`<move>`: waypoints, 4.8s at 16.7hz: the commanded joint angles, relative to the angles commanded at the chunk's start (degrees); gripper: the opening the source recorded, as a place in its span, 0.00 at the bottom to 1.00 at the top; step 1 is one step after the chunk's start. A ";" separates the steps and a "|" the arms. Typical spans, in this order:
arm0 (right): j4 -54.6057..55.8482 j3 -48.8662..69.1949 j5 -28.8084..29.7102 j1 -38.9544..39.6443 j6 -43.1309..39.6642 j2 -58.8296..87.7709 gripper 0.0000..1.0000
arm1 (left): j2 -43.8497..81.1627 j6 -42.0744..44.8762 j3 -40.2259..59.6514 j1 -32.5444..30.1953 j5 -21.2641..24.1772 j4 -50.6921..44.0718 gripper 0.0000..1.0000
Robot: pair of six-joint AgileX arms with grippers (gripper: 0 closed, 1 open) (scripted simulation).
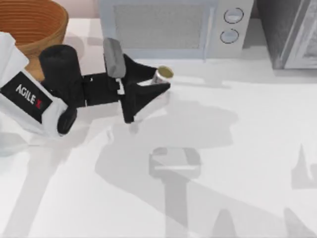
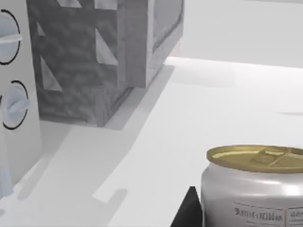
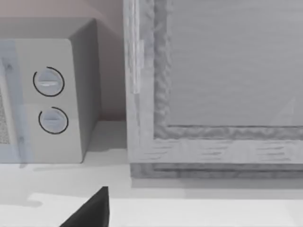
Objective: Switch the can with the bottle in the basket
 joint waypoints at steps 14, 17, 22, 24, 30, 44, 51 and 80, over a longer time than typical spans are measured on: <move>0.00 0.00 0.00 0.00 0.00 0.00 1.00 | 15.26 -0.49 8.24 -1.63 10.24 9.49 0.00; 0.00 0.00 0.00 0.00 0.00 0.00 1.00 | 15.26 -0.49 8.24 -1.63 10.24 9.49 0.08; 0.00 0.00 0.00 0.00 0.00 0.00 1.00 | 15.26 -0.49 8.24 -1.63 10.24 9.49 0.45; 0.00 0.00 0.00 0.00 0.00 0.00 1.00 | 15.26 -0.49 8.24 -1.63 10.24 9.49 0.60; 0.00 0.00 0.00 0.00 0.00 0.00 1.00 | 15.26 -0.49 8.24 -1.63 10.24 9.49 1.00; 0.00 0.00 0.00 0.00 0.00 0.00 1.00 | 6.93 -0.18 2.00 4.09 4.84 5.08 1.00; 0.00 0.00 0.00 0.00 0.00 0.00 1.00 | -27.65 0.42 -19.30 11.59 -7.41 -10.64 1.00; 0.00 0.00 0.00 0.00 0.00 0.00 1.00 | -130.90 -2.31 -60.54 16.51 -64.43 -66.15 1.00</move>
